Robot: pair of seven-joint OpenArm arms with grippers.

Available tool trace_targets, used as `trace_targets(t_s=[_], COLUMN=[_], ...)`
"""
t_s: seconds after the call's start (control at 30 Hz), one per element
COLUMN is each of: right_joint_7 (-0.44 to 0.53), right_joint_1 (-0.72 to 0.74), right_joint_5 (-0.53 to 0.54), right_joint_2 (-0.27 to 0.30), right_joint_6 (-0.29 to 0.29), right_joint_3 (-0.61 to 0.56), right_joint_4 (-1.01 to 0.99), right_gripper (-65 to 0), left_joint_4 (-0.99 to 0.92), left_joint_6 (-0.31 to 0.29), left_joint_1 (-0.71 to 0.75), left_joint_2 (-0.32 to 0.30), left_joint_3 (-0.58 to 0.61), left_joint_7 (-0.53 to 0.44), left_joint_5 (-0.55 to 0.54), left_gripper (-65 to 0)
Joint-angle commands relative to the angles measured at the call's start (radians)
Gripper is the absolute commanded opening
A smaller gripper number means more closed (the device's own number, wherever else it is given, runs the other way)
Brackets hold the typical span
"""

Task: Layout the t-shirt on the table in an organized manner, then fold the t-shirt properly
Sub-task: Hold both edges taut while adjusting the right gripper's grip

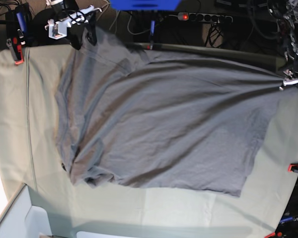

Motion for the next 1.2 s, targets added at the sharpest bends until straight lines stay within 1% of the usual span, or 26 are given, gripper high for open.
trace_targets(t_s=[0.0, 0.1, 0.2, 0.57, 0.8, 1.07, 1.1, 1.17], right_joint_7=[0.030, 0.035, 0.036, 0.041, 0.036, 0.029, 0.029, 0.029], right_joint_1=[-0.012, -0.015, -0.018, -0.035, -0.064, -0.056, -0.055, -0.055], right_joint_5=[0.013, 0.013, 0.013, 0.016, 0.018, 0.016, 0.016, 0.016], right_joint_2=[0.006, 0.004, 0.001, 0.004, 0.000, 0.000, 0.000, 0.000], right_joint_6=[0.000, 0.000, 0.000, 0.000, 0.000, -0.003, -0.003, -0.005], right_joint_3=[0.003, 0.003, 0.003, 0.005, 0.005, 0.005, 0.005, 0.005], right_joint_4=[0.012, 0.012, 0.016, 0.038, 0.147, 0.133, 0.128, 0.114], right_gripper=[-39.1, -46.0, -50.2, -51.4, -64.7, -65.0, -64.0, -58.5], left_joint_4=[0.014, 0.014, 0.014, 0.014, 0.016, 0.016, 0.016, 0.016], left_joint_6=[0.005, 0.005, 0.005, 0.005, 0.005, 0.005, 0.005, 0.005], left_joint_1=[-0.002, -0.002, -0.002, -0.002, -0.002, -0.002, -0.002, -0.002], left_joint_2=[-0.015, -0.015, -0.015, -0.015, -0.015, -0.015, -0.015, -0.015], left_joint_3=[-0.007, -0.007, -0.007, -0.007, -0.007, -0.007, -0.007, -0.007], left_joint_7=[-0.025, -0.025, -0.025, -0.025, -0.025, -0.025, -0.025, -0.025], left_joint_5=[0.007, 0.007, 0.007, 0.007, 0.007, 0.007, 0.007, 0.007], left_gripper=[-65.0, -65.0, -65.0, -65.0, -65.0, -65.0, -65.0, -65.0])
